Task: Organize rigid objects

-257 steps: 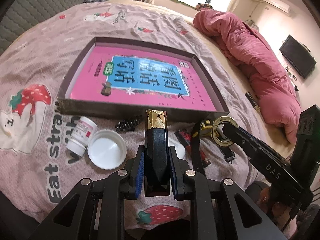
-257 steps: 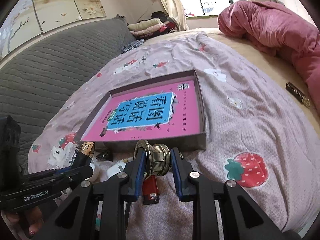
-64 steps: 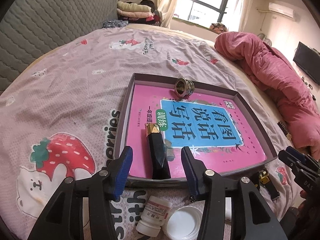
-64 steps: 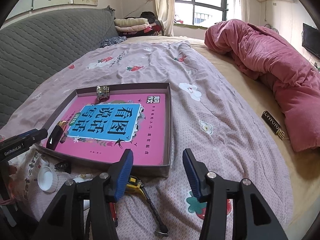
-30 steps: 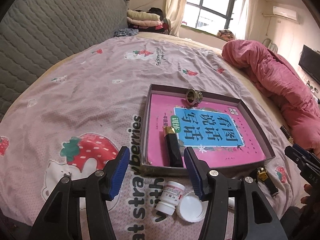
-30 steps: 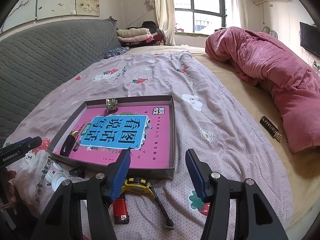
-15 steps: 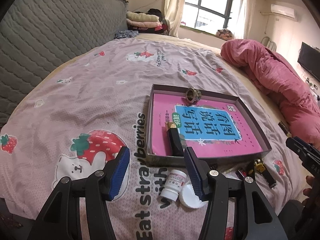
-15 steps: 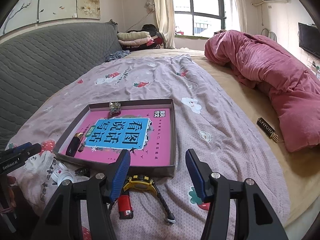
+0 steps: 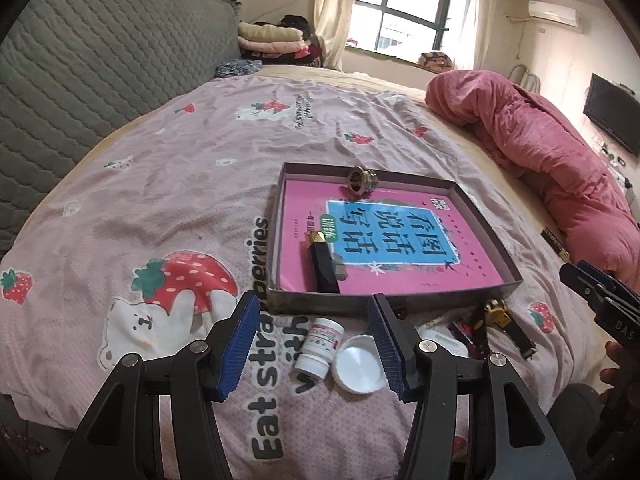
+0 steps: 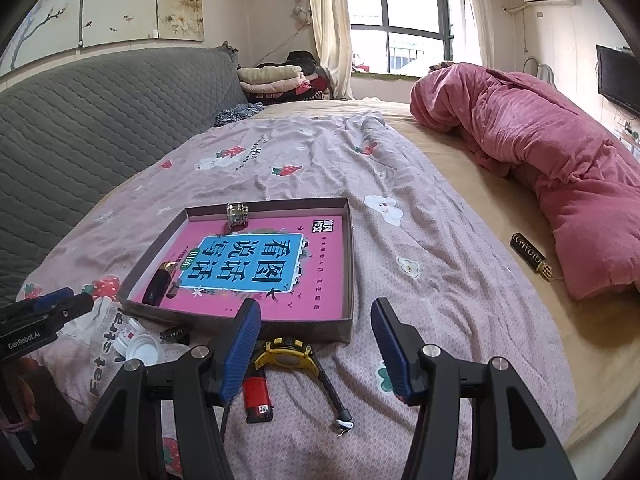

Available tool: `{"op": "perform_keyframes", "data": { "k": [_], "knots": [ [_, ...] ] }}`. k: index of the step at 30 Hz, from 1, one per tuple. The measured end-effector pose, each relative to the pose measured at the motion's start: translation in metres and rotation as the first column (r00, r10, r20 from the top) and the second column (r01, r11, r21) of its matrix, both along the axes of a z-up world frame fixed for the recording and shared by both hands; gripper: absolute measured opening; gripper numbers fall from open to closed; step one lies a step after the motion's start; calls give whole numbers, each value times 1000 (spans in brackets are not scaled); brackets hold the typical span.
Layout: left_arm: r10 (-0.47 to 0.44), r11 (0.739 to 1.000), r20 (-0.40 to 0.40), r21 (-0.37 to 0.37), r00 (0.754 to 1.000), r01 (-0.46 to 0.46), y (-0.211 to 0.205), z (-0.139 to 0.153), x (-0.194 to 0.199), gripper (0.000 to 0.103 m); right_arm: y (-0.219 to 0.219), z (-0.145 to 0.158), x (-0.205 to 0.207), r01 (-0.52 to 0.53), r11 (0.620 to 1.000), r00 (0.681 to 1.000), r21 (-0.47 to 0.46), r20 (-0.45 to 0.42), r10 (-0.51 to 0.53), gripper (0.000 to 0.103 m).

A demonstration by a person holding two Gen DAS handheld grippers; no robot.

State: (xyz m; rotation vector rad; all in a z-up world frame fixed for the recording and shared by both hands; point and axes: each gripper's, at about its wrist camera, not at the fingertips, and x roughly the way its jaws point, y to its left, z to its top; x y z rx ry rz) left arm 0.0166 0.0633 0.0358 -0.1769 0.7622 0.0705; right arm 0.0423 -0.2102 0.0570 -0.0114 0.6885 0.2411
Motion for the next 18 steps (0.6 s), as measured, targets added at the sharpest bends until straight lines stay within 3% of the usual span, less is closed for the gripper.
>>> {"op": "perform_keyframes", "data": {
  "k": [4,18],
  "knots": [
    [-6,1000,-5,-4,1000,6,-1,1,-3,68,2,3,-5,-8,1000,1000,1,1,8,57],
    [-13,1000,-34,-8,999,13,5,0,-18,68,20,1,-21,-80,997,996,6,-25,80,57]
  ]
}}
